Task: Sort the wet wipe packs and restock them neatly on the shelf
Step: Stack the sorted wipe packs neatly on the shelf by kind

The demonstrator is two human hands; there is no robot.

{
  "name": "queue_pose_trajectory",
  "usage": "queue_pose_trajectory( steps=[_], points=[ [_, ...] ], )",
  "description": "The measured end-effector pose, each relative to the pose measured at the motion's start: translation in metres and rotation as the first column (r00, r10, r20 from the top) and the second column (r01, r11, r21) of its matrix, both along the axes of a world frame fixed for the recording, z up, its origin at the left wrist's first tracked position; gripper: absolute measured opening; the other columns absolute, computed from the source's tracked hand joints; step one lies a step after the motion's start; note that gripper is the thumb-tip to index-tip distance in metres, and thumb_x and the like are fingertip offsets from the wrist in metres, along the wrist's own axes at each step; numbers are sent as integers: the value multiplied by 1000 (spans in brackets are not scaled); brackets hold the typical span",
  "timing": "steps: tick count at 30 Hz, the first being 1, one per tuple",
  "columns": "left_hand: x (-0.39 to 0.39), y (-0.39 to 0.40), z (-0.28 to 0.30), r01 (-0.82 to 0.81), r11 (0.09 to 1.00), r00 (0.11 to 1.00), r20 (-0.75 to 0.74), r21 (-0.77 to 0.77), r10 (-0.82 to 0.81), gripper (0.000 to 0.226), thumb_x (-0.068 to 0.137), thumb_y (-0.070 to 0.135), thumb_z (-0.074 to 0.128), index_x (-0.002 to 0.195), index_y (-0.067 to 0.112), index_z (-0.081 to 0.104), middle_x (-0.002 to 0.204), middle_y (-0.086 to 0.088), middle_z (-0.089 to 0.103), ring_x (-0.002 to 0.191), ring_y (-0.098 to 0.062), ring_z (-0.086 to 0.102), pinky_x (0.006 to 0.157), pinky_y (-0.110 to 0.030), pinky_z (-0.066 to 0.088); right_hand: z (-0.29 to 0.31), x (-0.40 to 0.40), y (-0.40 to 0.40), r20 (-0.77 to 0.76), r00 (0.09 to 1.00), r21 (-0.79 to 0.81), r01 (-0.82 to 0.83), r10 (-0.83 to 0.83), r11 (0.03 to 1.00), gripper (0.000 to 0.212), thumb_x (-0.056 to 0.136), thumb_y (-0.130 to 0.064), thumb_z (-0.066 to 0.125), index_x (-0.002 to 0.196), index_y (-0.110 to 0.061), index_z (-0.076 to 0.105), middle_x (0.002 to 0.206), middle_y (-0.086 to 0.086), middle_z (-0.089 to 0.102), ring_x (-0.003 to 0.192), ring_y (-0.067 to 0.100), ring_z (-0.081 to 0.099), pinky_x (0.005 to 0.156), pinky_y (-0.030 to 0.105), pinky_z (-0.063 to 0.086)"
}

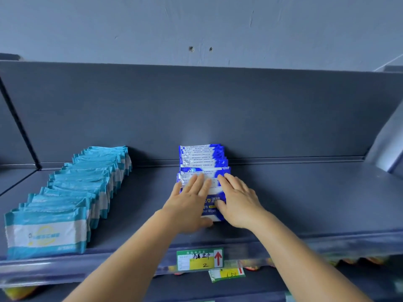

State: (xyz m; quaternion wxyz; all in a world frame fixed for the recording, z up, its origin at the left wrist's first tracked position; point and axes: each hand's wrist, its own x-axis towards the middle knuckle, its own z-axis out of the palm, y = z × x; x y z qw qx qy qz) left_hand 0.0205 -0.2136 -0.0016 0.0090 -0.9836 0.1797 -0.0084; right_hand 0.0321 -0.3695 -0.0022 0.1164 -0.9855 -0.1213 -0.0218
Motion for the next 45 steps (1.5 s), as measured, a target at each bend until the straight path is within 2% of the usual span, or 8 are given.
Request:
queue_pose_trajectory(
  steps=[9, 15, 19, 23, 32, 36, 40, 45],
  points=[
    [-18, -5, 1, 109, 990, 994, 12, -85, -108, 103, 84, 56, 58, 152, 15, -8, 160, -2, -10, 147, -17, -11, 119, -41, 0, 5, -48, -12, 41, 988, 59, 146, -148, 988, 74, 97, -44, 43, 153, -18, 3, 161, -3, 0, 148, 18, 0, 118, 38, 13],
    [-58, -21, 6, 260, 947, 965, 61, -188, -253, 74, 96, 47, 42, 153, 15, 6, 161, 0, 2, 148, -16, -4, 119, -36, 2, -3, -121, -27, 52, 957, 77, 282, -286, 956, 71, 97, -45, 42, 153, -20, 6, 161, -5, 4, 148, 15, 2, 118, 35, 11],
    [-102, -40, -6, 405, 900, 914, 105, -163, -393, 72, 95, 49, 42, 152, 17, 12, 160, 0, 11, 147, -15, 5, 117, -33, 6, -16, -183, -40, 32, 917, 64, 395, -397, 916, 71, 97, -44, 43, 153, -18, 8, 160, -3, 6, 147, 15, 5, 118, 35, 11],
    [-156, -61, -33, 551, 823, 833, 24, -139, -553, 73, 95, 46, 43, 152, 17, 9, 160, 1, 8, 147, -14, 4, 117, -31, 5, -40, -248, -56, -6, 853, 34, 521, -522, 853, 70, 97, -44, 42, 153, -19, 8, 160, -4, 6, 147, 13, 5, 118, 35, 13],
    [-261, -128, -92, 751, 626, 611, -138, -210, -779, 72, 96, 45, 44, 152, 19, 8, 159, 2, 13, 146, -15, 12, 118, -29, 10, -101, -402, -85, -100, 604, 4, 795, -791, 606, 64, 94, -44, 46, 147, -17, 23, 152, 1, 27, 139, 18, 25, 112, 31, 20],
    [-317, -159, -111, 799, 537, 501, -196, -270, -843, 72, 96, 44, 46, 152, 21, 6, 159, 6, 13, 144, -14, 14, 117, -28, 13, -130, -471, -97, -190, 438, 10, 896, -879, 445, 71, 94, -45, 47, 151, -19, 14, 158, -1, 17, 145, 17, 15, 118, 33, 13],
    [-373, -190, -125, 867, 416, 364, -220, -273, -905, 69, 96, 41, 47, 151, 19, 11, 155, 5, 21, 141, -15, 21, 113, -27, 18, -151, -539, -106, -218, 311, -14, 947, -925, 321, 69, 95, -45, 46, 151, -18, 16, 158, -1, 18, 146, 16, 15, 119, 34, 13],
    [-452, -229, -144, 893, 346, 258, -303, -288, -917, 69, 95, 40, 49, 151, 21, 13, 154, 3, 25, 138, -17, 27, 112, -30, 24, -173, -624, -119, -270, 172, -28, 982, -947, 186, 70, 96, -45, 45, 151, -17, 14, 159, 0, 16, 146, 17, 14, 119, 35, 11]
  ],
)
